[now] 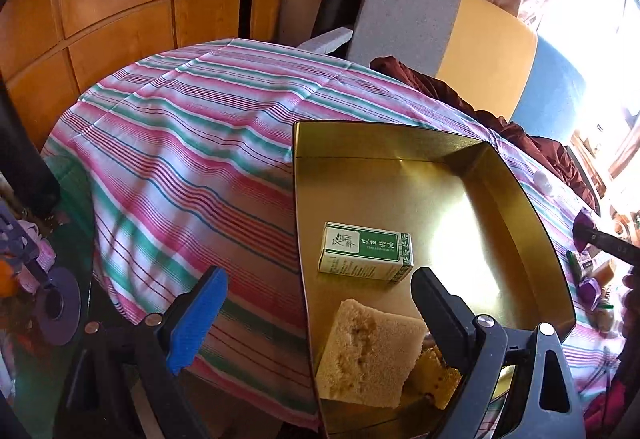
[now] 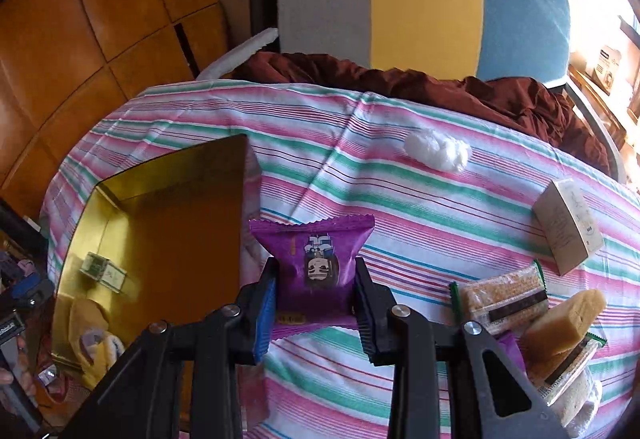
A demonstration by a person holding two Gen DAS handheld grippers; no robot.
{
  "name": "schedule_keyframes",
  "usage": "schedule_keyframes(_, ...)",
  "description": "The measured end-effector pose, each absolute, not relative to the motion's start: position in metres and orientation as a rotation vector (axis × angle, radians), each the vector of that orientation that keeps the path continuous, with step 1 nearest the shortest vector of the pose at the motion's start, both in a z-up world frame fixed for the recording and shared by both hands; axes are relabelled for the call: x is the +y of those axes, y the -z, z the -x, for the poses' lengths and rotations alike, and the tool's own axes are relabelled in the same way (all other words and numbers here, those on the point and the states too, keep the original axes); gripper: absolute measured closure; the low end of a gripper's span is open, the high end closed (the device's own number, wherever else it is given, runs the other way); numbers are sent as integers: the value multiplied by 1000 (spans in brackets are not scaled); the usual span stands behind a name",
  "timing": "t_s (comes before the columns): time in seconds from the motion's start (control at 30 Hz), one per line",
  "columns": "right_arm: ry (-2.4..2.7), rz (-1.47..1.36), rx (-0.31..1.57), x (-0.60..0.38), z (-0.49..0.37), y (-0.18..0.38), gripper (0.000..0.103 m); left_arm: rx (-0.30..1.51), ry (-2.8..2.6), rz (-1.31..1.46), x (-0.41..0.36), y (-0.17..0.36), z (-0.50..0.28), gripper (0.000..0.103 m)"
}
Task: Organize objects
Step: 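Carry the purple packet into the tray with the right gripper and release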
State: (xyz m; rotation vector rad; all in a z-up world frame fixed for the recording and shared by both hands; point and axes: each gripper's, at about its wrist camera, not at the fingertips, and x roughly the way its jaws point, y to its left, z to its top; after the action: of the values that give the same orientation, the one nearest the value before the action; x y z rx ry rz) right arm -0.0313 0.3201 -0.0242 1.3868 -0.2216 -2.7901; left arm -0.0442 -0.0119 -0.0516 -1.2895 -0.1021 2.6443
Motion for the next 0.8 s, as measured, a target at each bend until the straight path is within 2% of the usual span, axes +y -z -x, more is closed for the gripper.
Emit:
schedule_keyframes(0.17,2657,-1353,-144,261,40,22,69,-115,-2672,1270,-17,48,43,9)
schedule_keyframes(0.4,2489,-1443,-97,196,54,54,69,-111,-2697,1255,-21,48,40,8)
schedule_keyframes(0.77,2337,-1514,-73,156,58,84,67,-61,-2743,1237,-25,49,36,6)
schedule_keyframes(0.8,2329,-1512,-76,155,57,85,64,-59,-2743,1238,-25,49,36,5)
